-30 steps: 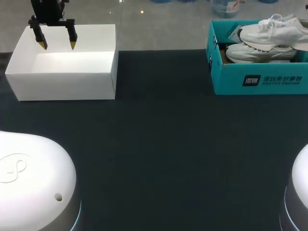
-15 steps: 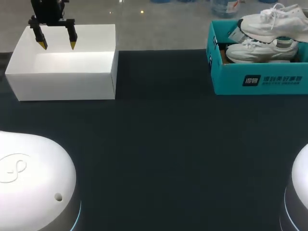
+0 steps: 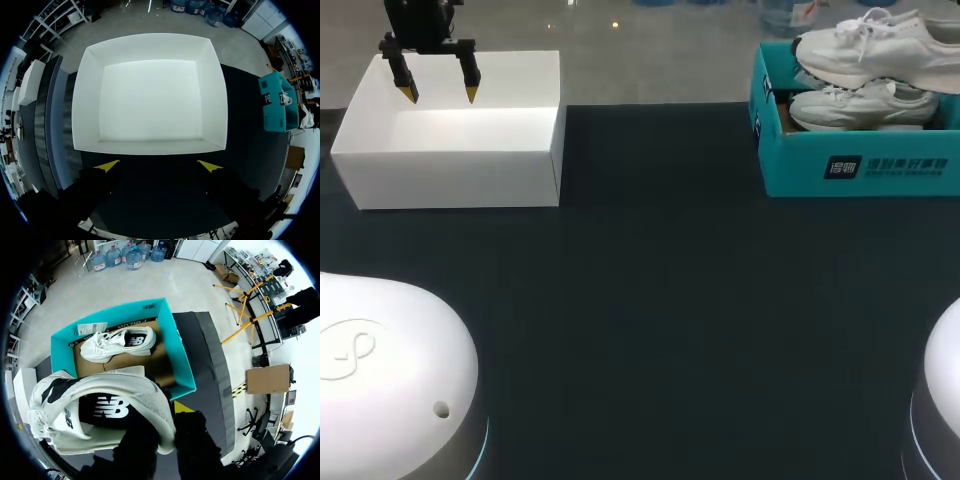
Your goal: Take the shoe out of the shoebox, open the shoe tongue, remove and reinsert the insole, then place the shoe into the shoebox
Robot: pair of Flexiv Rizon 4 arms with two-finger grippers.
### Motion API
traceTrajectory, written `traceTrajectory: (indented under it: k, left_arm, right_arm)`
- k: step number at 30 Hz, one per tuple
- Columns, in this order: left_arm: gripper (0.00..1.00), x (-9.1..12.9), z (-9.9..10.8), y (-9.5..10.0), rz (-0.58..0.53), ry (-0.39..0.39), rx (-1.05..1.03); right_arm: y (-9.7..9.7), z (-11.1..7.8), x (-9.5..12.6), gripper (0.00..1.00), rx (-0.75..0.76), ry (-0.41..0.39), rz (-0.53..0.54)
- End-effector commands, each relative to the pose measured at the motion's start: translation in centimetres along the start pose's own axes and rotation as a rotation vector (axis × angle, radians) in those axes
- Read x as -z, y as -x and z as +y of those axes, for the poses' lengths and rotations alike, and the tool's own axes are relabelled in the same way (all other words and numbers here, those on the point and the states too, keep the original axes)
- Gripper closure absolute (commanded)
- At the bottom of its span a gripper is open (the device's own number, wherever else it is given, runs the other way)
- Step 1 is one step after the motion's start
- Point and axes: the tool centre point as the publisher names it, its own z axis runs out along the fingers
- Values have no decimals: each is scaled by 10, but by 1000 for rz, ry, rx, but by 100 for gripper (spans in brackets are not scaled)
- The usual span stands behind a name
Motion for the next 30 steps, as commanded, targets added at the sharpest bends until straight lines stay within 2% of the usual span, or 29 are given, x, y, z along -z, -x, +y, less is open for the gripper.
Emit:
traceTrajectory:
  k: [1,15,22,26,30]
  left_arm:
    - [0,0,0,0,0,0,0]
    - [0,0,0,0,0,0,0]
    - [0,0,0,0,0,0,0]
    - [0,0,0,0,0,0,0]
    - [0,0,0,0,0,0,0]
  right_arm:
    - [-18,-42,8,100,-15,56,-26]
    - [-108,-138,0,100,17,19,-11]
    - [-156,-195,-6,100,38,-20,-1]
    - [-174,-224,-13,100,31,-28,-14]
    - [-182,-249,-18,100,19,-58,-18]
